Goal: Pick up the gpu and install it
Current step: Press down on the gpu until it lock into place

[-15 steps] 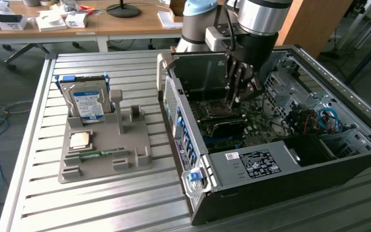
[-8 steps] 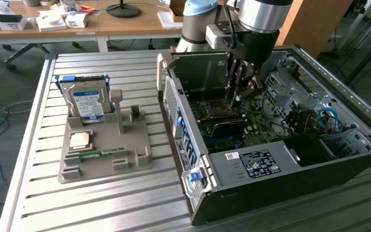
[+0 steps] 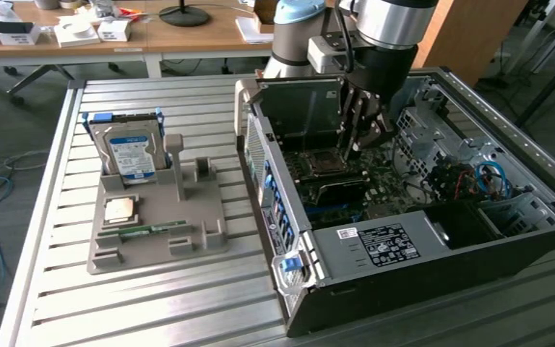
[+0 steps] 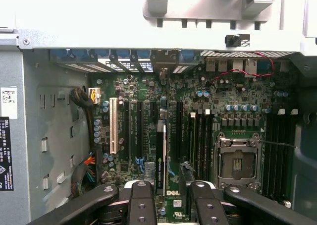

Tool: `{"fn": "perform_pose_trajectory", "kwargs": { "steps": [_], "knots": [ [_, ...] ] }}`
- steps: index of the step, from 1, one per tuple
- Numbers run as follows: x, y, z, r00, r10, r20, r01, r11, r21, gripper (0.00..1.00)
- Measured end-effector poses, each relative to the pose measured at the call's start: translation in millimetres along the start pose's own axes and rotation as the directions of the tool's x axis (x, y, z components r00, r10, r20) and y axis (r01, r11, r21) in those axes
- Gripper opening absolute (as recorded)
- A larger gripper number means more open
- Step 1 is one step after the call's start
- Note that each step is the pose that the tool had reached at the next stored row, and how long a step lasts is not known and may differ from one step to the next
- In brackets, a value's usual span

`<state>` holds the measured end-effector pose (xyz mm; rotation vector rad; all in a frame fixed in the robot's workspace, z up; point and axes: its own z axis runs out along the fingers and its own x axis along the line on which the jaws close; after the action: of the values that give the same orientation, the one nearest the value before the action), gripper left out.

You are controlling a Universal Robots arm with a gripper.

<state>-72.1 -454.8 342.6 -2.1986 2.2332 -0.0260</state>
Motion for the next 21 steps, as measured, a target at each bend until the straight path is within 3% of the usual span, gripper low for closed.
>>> {"fn": "perform_pose_trajectory", "kwargs": {
  "steps": [5, 7, 10, 11, 17, 19, 21],
  "knots": [
    [0.0, 0.0, 0.0, 1.0000, 0.000, -0.0001, 0.000, 1.0000, 0.0000, 0.35],
    [0.0, 0.0, 0.0, 1.0000, 0.000, 0.0000, 0.000, 1.0000, 0.0000, 0.46],
    [0.0, 0.0, 0.0, 1.0000, 0.000, 0.0000, 0.000, 1.0000, -0.0001, 0.52],
    [0.0, 0.0, 0.0, 1.0000, 0.000, -0.0001, 0.000, 1.0000, 0.0000, 0.59],
    [0.0, 0.0, 0.0, 1.0000, 0.000, -0.0001, 0.000, 1.0000, 0.0000, 0.57],
    [0.0, 0.0, 0.0, 1.0000, 0.000, -0.0001, 0.000, 1.0000, 0.0000, 0.44],
    [0.0, 0.0, 0.0, 1.0000, 0.000, 0.0000, 0.000, 1.0000, 0.0000, 0.39]
  ]
}}
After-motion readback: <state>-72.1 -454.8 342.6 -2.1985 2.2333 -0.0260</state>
